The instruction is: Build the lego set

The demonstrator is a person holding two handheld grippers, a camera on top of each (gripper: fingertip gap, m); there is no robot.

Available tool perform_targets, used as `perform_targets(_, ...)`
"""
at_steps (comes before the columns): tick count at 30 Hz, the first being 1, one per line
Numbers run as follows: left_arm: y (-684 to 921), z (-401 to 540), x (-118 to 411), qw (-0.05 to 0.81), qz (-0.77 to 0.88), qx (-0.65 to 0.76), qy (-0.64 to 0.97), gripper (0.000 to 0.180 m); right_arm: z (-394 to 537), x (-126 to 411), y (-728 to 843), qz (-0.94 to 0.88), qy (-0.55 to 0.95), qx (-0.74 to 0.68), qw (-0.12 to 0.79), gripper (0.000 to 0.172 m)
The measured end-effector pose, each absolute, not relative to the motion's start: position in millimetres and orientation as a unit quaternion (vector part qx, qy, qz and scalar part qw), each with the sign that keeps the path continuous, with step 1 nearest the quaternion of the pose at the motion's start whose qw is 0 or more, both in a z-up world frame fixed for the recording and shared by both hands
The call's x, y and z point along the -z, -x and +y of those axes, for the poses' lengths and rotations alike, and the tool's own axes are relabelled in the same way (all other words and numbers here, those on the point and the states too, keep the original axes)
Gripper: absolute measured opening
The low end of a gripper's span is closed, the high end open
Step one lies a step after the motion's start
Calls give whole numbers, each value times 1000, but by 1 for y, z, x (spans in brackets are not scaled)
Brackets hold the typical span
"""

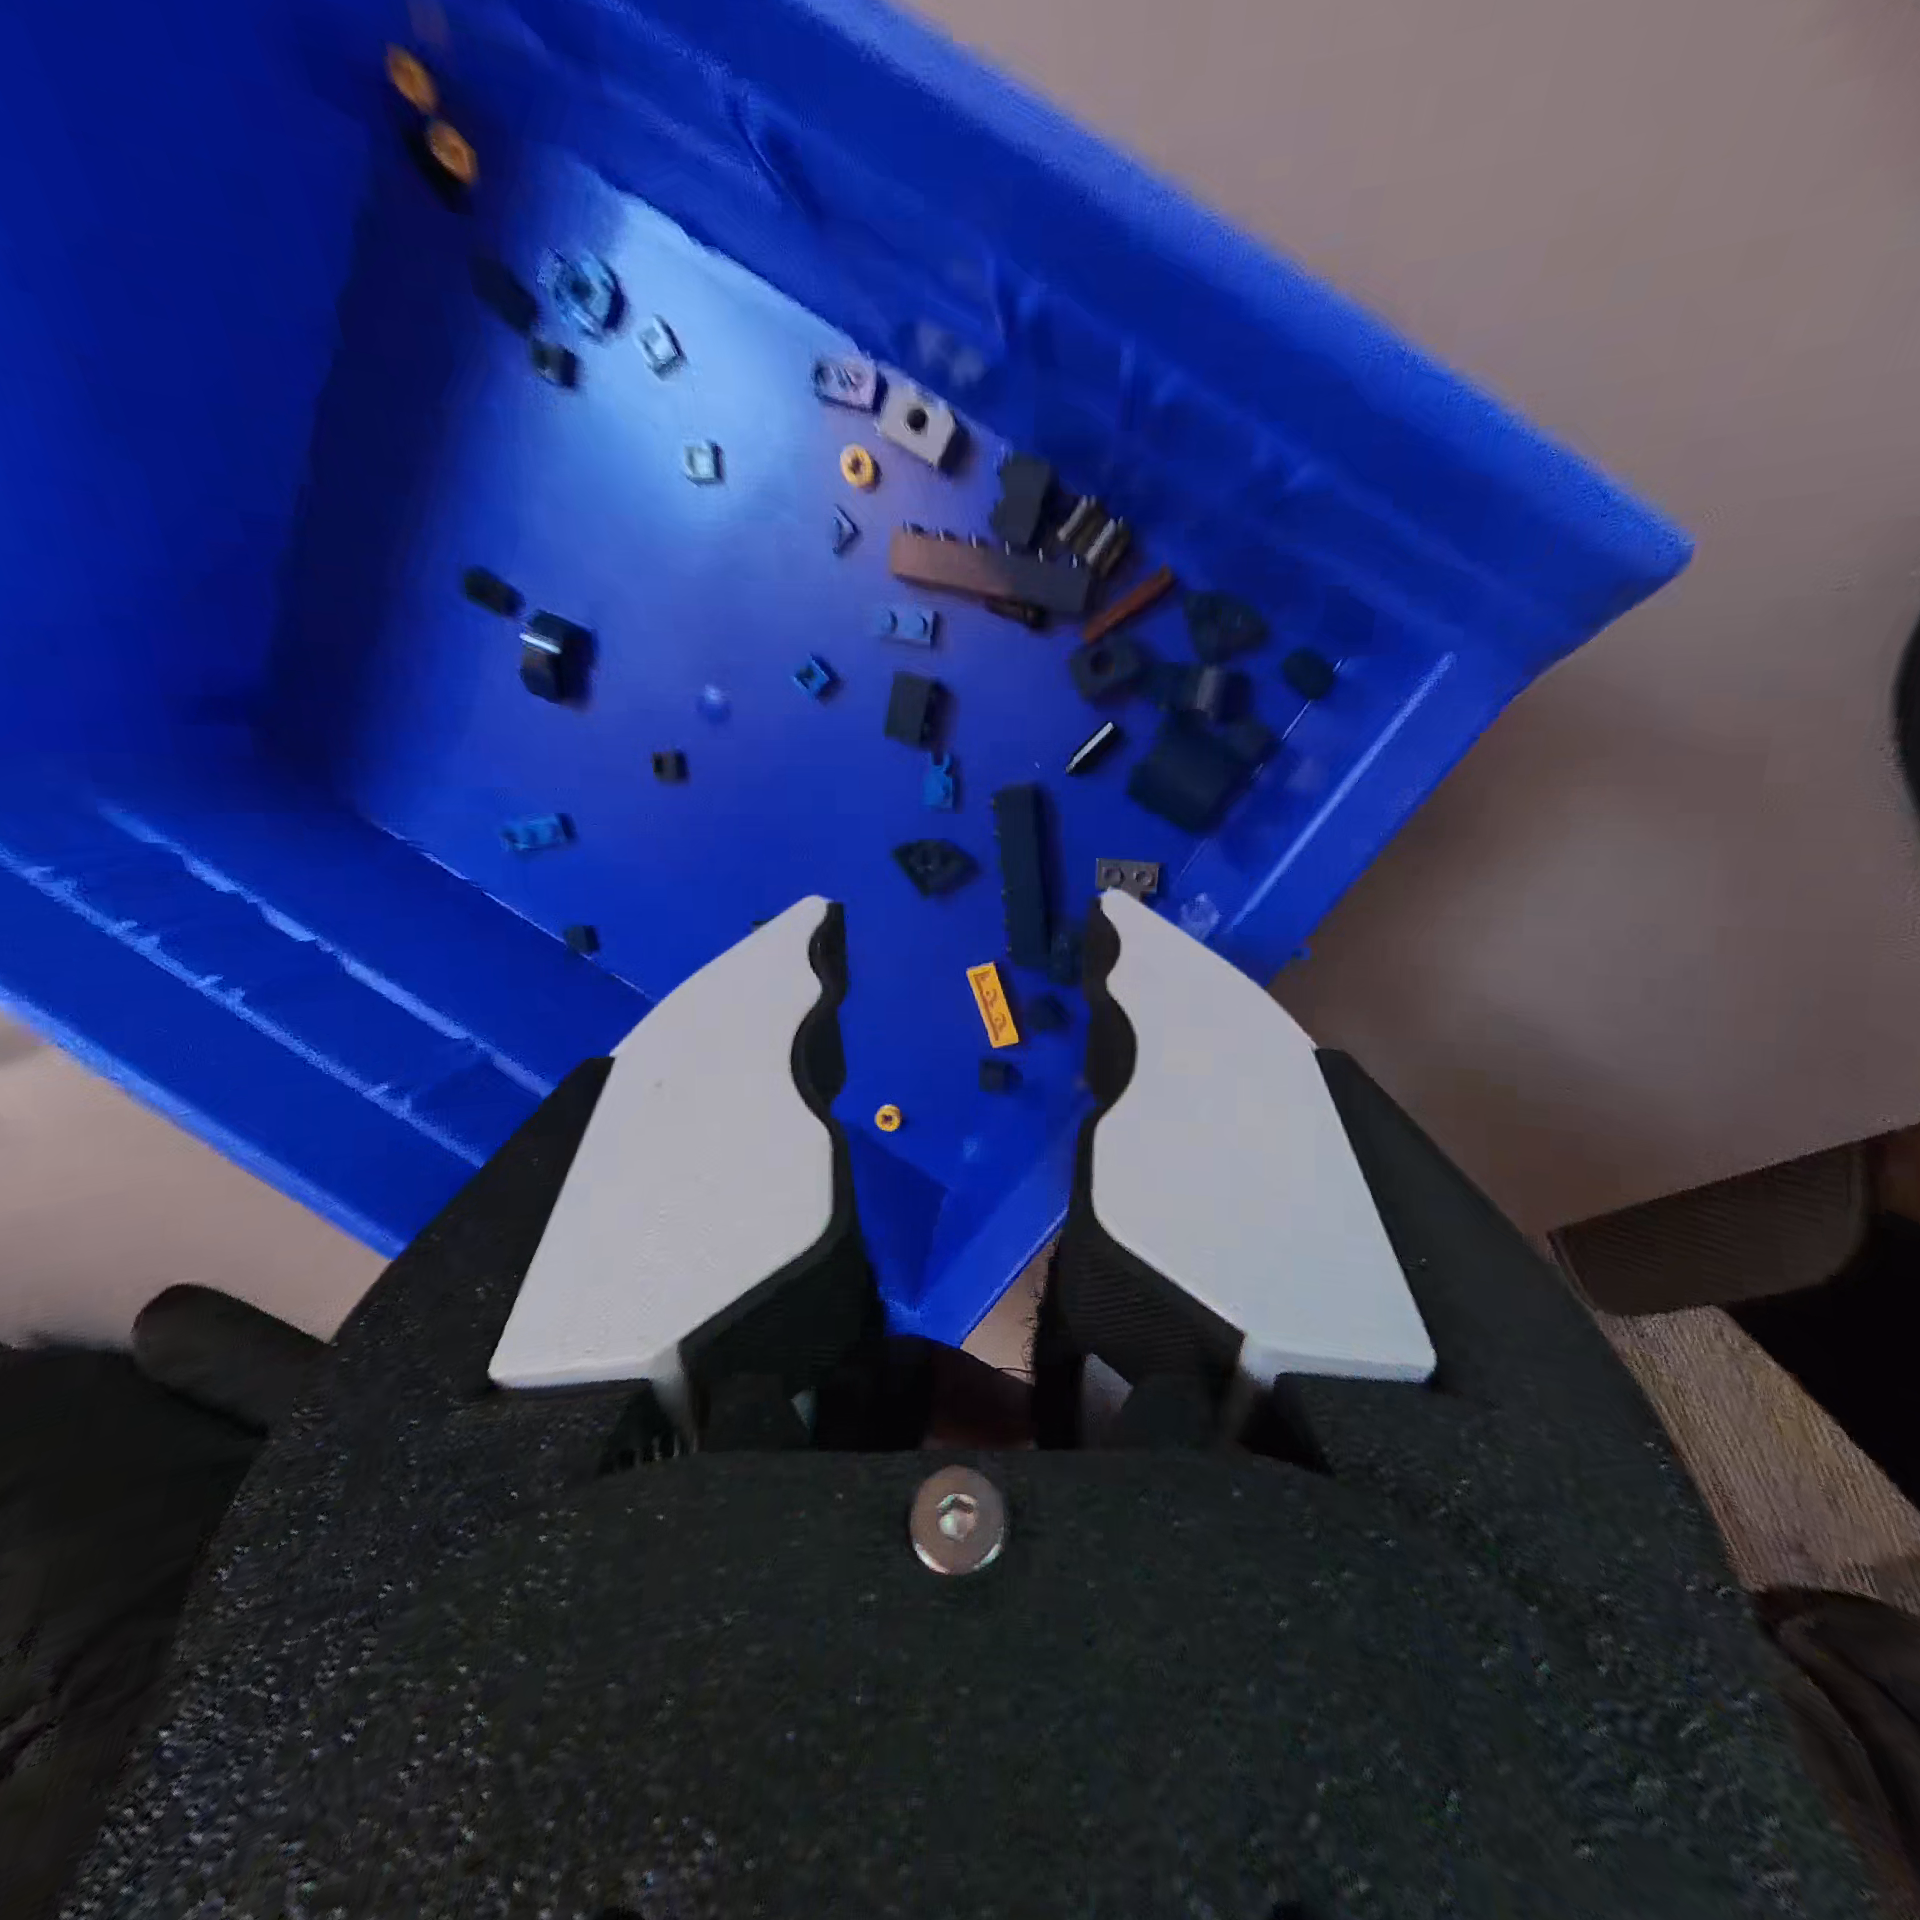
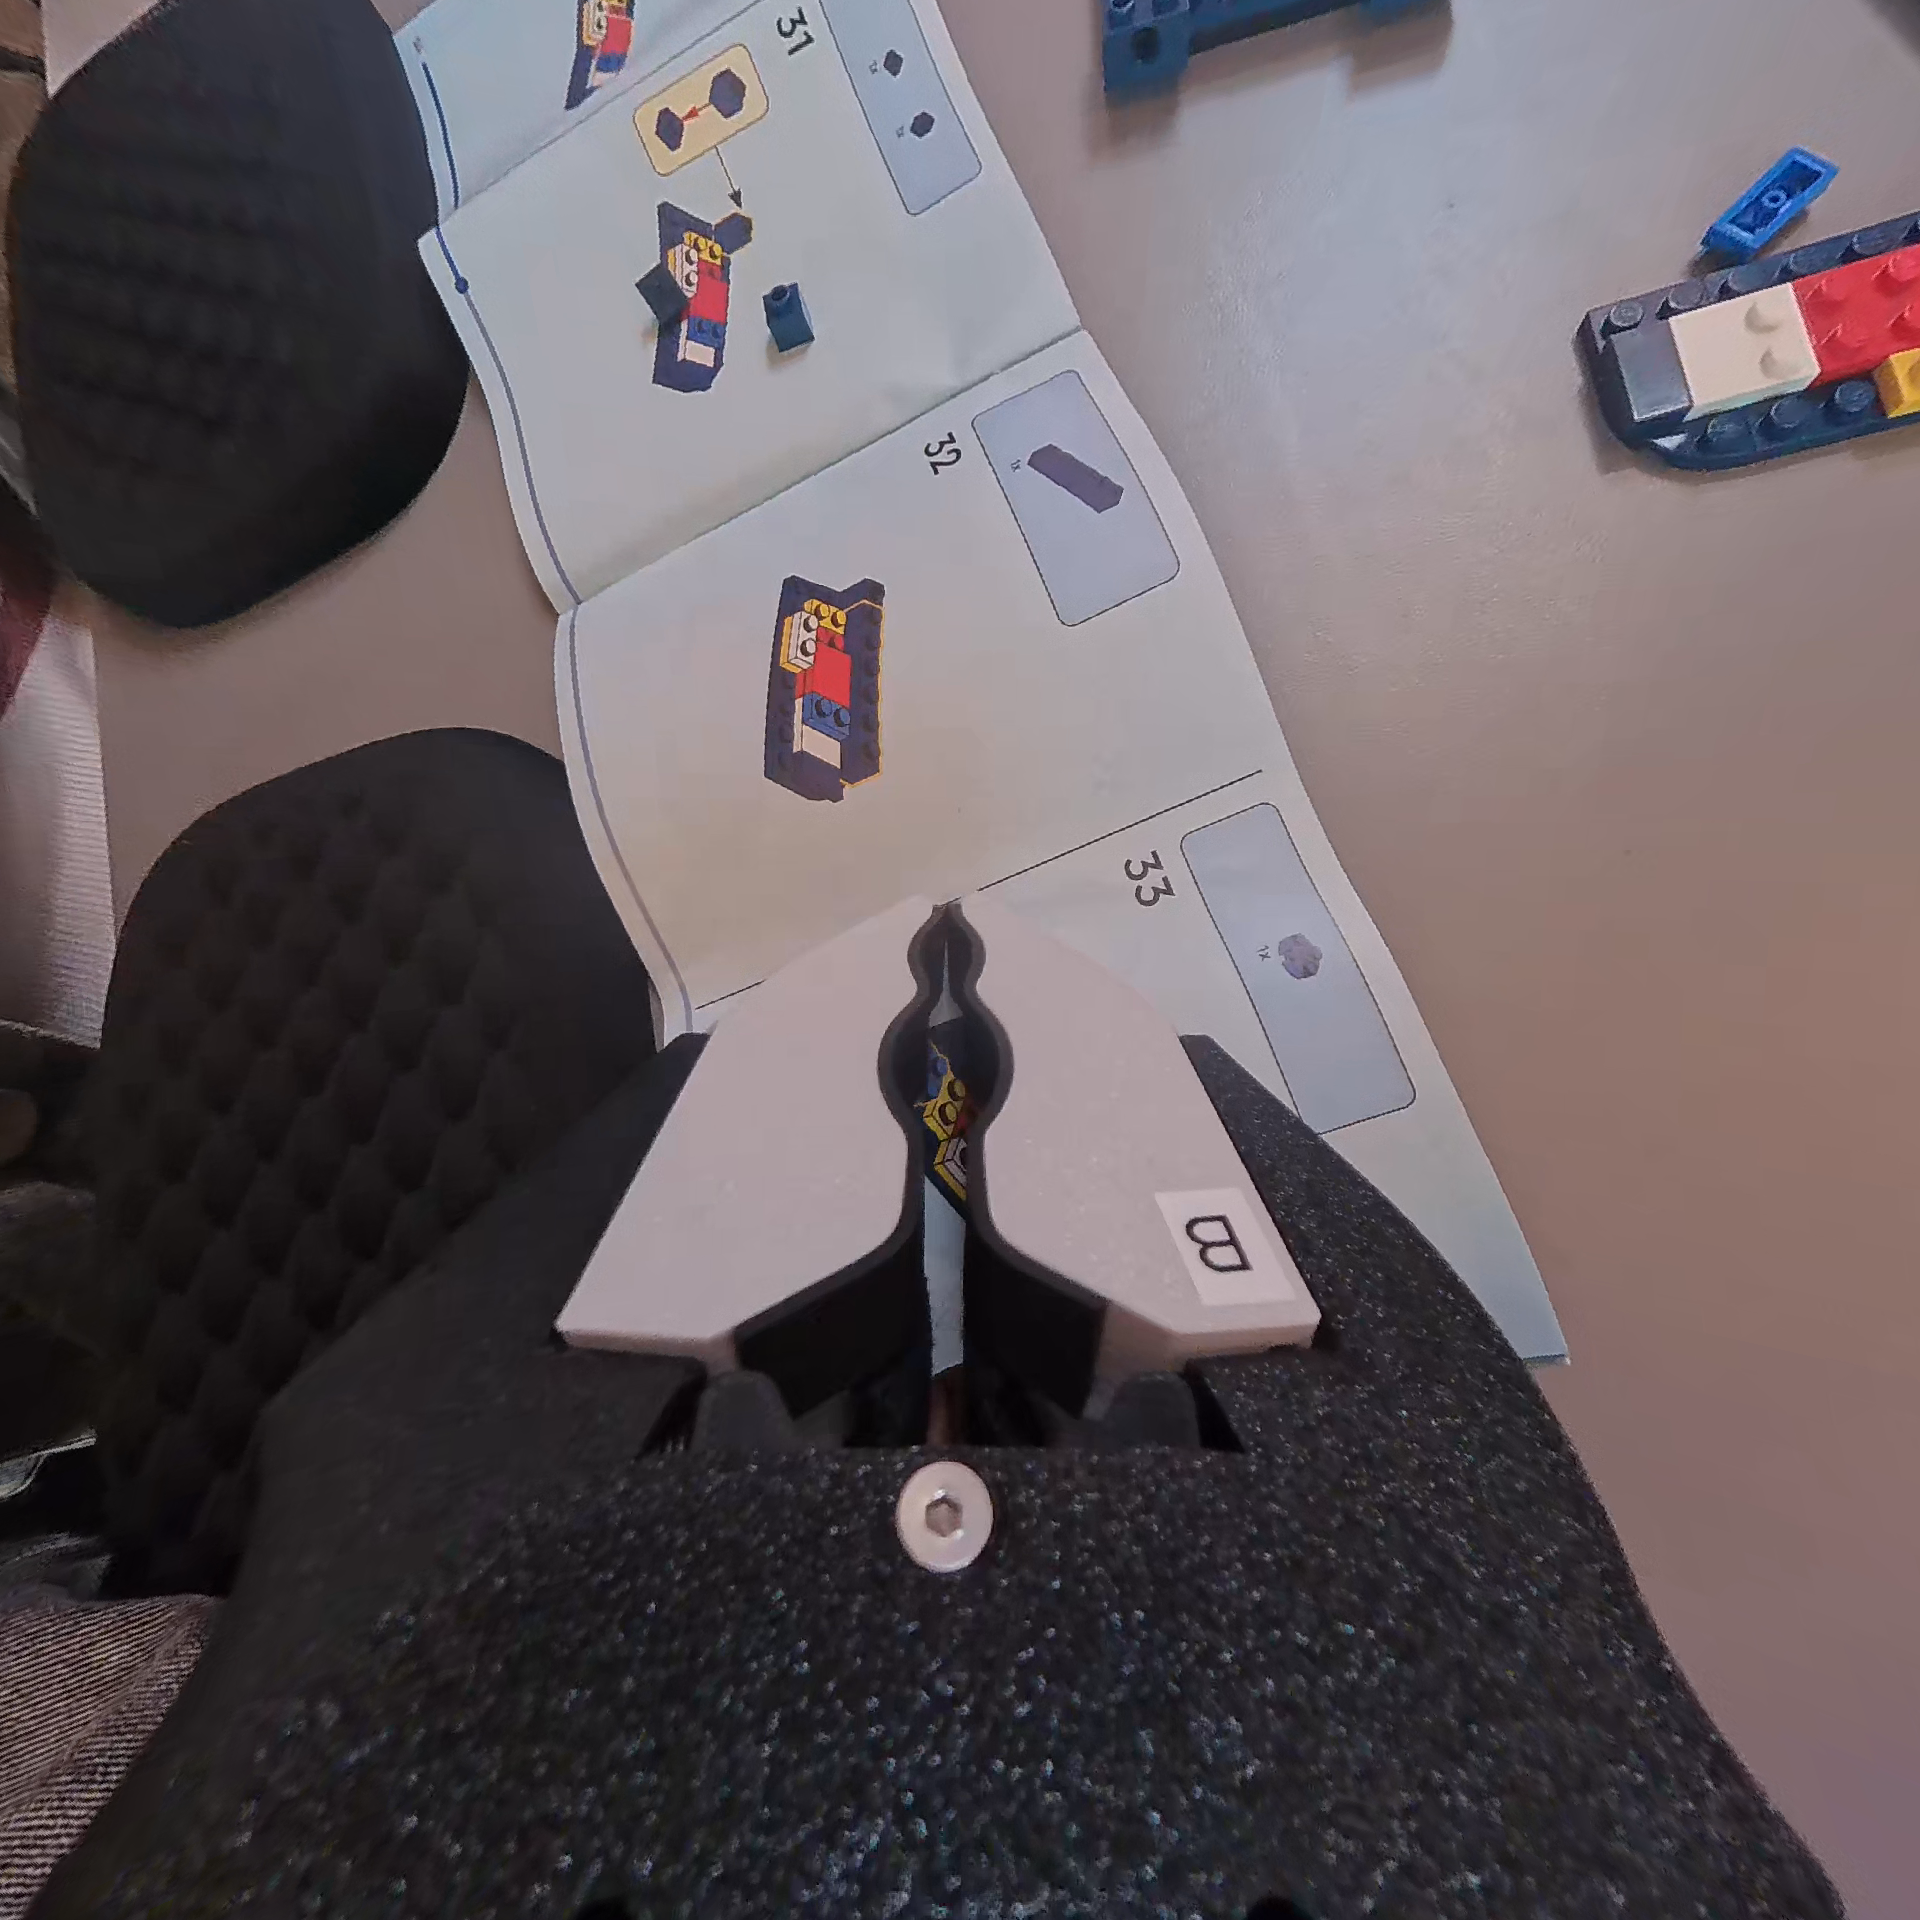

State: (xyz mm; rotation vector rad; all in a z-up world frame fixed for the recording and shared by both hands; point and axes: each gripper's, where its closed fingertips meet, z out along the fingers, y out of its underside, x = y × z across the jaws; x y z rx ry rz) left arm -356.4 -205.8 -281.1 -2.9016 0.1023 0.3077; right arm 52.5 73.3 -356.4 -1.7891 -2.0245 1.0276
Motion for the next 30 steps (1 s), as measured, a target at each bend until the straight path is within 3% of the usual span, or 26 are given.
perform_targets(2,356,-208,302,92,47,-96,990,41,73,356,-51,-691,614,-360,125,0)
perform_targets(6,362,-170,310,175,77,-91,977,35,71,356,-49,-689,611,-368,127,0)
perform_targets(9,357,-151,317,204,89,-15,975,49,71,356,-47,-691,610,-366,127,0)
perform_targets(17,359,-140,352,186,96,28,978,52,70,356,-45,-693,609,-363,130,0)
perform_targets(19,364,-137,353,202,107,7,974,43,70,356,-45,-693,609,-363,130,0)
perform_targets(21,368,-140,353,196,95,7,976,15,70,356,-45,-694,609,-361,131,0)
perform_targets(23,378,-146,351,191,81,-23,978,6,70,356,-45,-695,609,-358,133,0)
perform_targets(30,389,-165,323,232,4,-60,971,31,70,356,-45,-700,607,-348,139,0)
